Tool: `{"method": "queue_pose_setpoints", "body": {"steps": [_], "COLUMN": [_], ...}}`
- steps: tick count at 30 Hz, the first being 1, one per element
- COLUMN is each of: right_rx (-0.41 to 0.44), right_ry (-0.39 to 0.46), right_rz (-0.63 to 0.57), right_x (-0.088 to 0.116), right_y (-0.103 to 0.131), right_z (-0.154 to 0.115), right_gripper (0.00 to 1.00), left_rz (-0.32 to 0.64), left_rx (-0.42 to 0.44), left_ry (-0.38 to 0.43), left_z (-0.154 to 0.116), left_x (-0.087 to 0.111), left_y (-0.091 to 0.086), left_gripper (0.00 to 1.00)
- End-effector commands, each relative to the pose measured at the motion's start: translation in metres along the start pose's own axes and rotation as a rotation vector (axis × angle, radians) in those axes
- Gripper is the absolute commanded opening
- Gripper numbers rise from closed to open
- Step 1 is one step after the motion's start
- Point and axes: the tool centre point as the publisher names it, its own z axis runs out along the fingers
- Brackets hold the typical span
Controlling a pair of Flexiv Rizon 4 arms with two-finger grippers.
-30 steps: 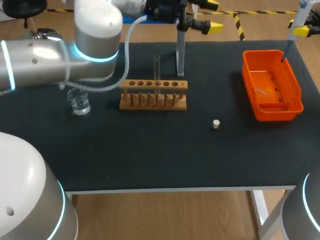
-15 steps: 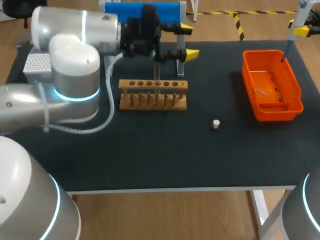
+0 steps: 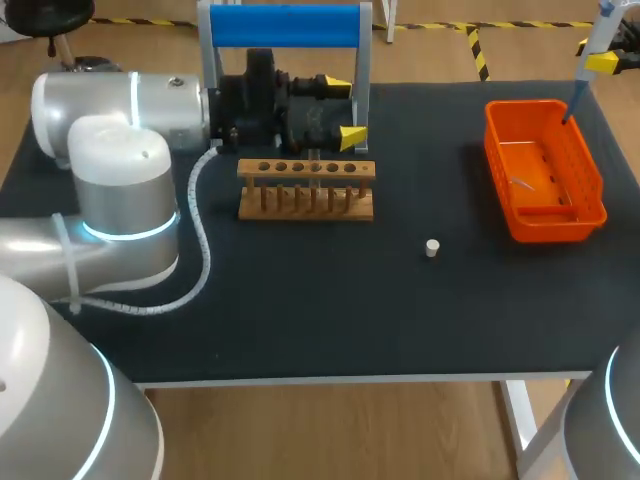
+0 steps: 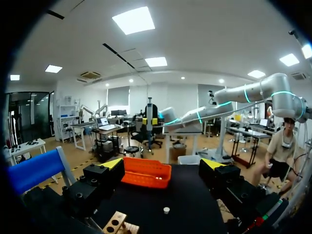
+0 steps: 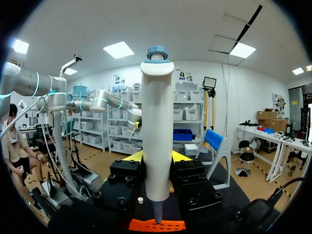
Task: Invert the test tube, pick up the pipette, mount the tip to pipette, aspirate from beaker and dispense into the tube, eject the tip, return the pipette, and cap with the stopper.
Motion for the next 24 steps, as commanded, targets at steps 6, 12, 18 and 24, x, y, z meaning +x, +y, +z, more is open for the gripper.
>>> {"method": "queue_pose_setpoints", "body": {"steps": [6, 12, 18, 24], "right_rx": [0.002, 0.002, 0.002, 0.002], "right_ry": [0.006, 0.006, 0.006, 0.006], "right_rz": [0.0, 0.0, 0.0, 0.0], "right_x": [-0.002, -0.002, -0.002, -0.002], "right_y": [0.001, 0.001, 0.001, 0.001], "right_z": [-0.002, -0.002, -0.002, -0.002], "right_gripper": [0.0, 0.0, 0.0, 0.0], "left_rz": [-0.009, -0.01, -0.024, -0.016], "left_rx": [0.037, 0.042, 0.039, 0.045], "left_ry": [-0.018, -0.025, -0.04, -0.066], "left_z": [-0.018, -0.025, -0.027, -0.03], "left_x": [0.001, 0.001, 0.003, 0.008], "left_y": [0.015, 0.019, 0.024, 0.022], "left_gripper": [1.0, 1.0, 1.0, 1.0]}}
